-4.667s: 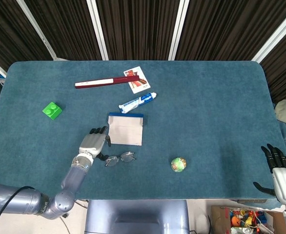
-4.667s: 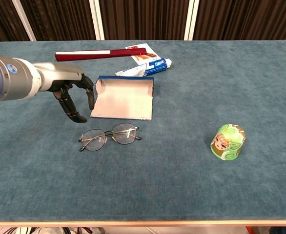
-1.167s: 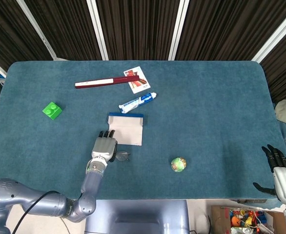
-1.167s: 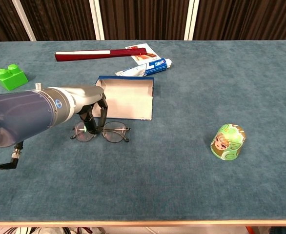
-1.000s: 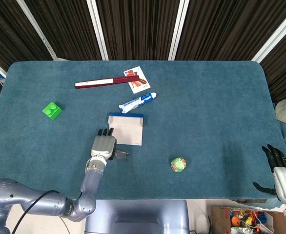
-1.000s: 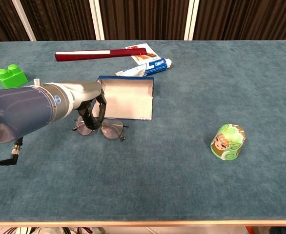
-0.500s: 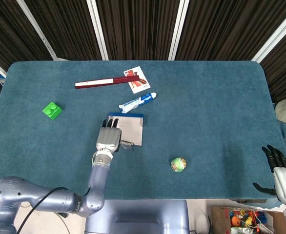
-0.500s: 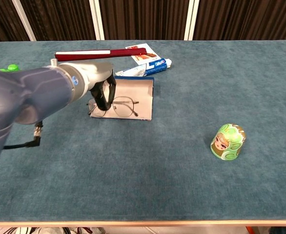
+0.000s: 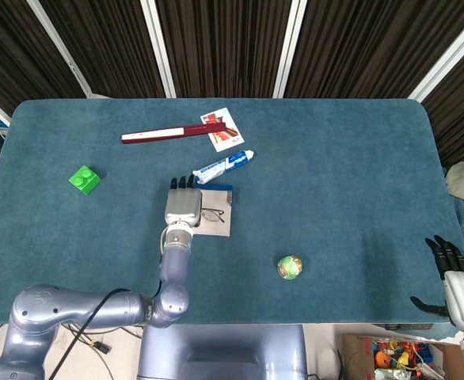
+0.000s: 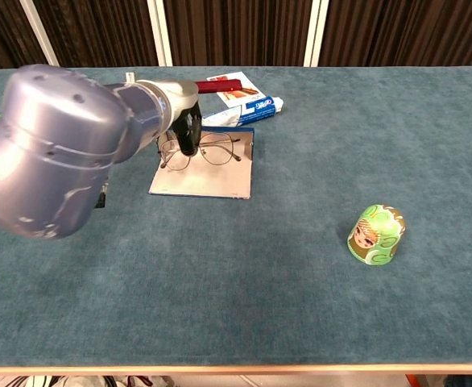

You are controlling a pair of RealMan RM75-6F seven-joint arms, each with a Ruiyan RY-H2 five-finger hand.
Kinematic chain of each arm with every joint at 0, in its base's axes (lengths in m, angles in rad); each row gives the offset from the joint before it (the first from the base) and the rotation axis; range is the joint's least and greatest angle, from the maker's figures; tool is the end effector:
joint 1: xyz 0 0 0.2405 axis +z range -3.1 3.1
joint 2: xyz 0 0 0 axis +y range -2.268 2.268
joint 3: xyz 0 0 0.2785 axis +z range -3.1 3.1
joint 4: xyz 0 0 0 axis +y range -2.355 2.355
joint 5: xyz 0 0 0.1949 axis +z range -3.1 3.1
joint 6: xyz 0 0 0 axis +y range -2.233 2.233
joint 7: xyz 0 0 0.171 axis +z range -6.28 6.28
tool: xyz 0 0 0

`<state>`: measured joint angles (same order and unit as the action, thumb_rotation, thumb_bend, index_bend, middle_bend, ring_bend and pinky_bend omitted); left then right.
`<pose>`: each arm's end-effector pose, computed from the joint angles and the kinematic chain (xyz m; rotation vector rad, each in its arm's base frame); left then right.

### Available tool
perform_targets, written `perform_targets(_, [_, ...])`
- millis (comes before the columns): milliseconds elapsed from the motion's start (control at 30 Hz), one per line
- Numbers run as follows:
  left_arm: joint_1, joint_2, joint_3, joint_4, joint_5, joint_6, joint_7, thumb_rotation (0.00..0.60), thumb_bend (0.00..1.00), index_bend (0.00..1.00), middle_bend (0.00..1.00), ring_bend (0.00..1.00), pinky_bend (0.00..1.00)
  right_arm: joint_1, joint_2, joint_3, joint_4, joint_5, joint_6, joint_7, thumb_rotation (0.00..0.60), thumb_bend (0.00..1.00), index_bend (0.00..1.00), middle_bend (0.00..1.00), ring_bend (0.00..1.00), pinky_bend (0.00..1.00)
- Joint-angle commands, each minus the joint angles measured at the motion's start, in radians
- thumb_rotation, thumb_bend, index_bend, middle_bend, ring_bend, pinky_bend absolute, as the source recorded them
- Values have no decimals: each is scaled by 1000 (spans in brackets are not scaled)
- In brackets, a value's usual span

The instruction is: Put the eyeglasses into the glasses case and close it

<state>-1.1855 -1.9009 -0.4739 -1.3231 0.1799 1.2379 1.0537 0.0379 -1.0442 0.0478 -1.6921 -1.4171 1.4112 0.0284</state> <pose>-0.0450 0.4273 -0.0790 -1.6045 -1.0827 -0.5555 -0.3410 -0.1904 0.1937 1.3133 -1.0474 0.8138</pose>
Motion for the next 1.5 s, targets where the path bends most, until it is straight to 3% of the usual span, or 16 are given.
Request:
perform_targets(33, [-25,-27,-9,74,2,-48,5,600,433,590,23,0,0,1,1,1,-1,4,-4,3,600,24,0,0,0,168])
perform_targets(200, [-44,-55,1,178,56,-122,-23,600,433,591,7,0,0,5,5,2,-3,10,-15,11,600,24,0,0,0,168])
perform_targets(467, [-53,-78,-4,240,73,-170,-45,600,430,590,1,0,0,7,8,2,-4,13,-21,14,600,24,0,0,0,168])
perform_targets(1233, [-89,-177,-14,467,110,-209,-38,600,424,590,0,0,0,10,13,1,-6,18,-30,26,600,24,0,0,0,168])
perform_targets(1500, [-97,-216,-53,531,118,-204,-38,600,420,587,0,0,0,11,14,0,-4,17,-31,28,600,24,0,0,0,168])
